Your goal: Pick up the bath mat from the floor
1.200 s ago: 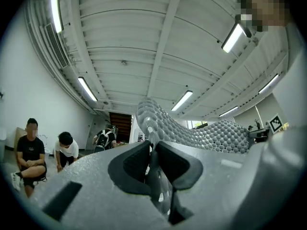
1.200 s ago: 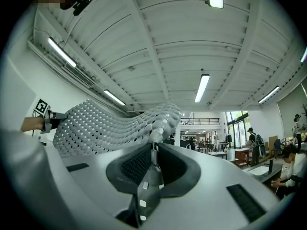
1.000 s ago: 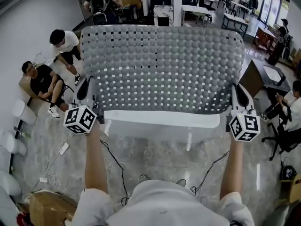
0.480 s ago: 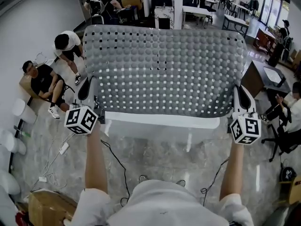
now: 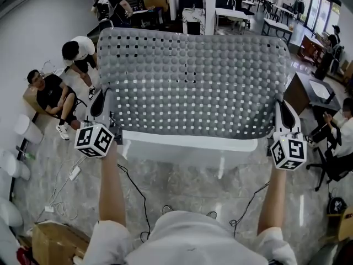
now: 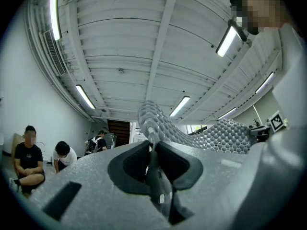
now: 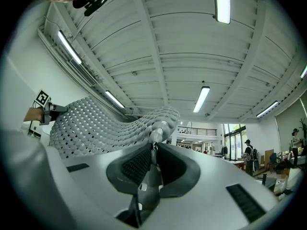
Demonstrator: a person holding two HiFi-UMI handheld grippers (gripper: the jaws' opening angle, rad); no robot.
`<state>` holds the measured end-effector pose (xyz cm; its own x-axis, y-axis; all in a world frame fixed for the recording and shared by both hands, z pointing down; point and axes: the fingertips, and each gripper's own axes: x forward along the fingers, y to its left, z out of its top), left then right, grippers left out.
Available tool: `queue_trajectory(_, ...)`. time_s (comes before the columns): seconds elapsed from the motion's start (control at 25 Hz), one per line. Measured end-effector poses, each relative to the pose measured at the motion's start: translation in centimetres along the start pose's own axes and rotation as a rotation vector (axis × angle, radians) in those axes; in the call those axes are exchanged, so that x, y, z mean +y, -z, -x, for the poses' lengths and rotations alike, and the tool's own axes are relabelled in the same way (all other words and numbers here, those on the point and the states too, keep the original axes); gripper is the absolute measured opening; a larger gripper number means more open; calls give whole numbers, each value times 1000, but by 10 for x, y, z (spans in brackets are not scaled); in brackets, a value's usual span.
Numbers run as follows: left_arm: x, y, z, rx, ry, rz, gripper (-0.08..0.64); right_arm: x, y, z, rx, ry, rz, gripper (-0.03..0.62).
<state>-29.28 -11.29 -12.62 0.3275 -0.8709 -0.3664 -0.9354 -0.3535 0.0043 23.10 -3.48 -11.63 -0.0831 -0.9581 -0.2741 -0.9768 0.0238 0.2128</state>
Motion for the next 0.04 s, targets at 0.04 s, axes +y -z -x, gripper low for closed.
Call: queue_trajectory(0.04,0,0,0,-1,-1,-1,58,0,0,0,-2,0,-1,46)
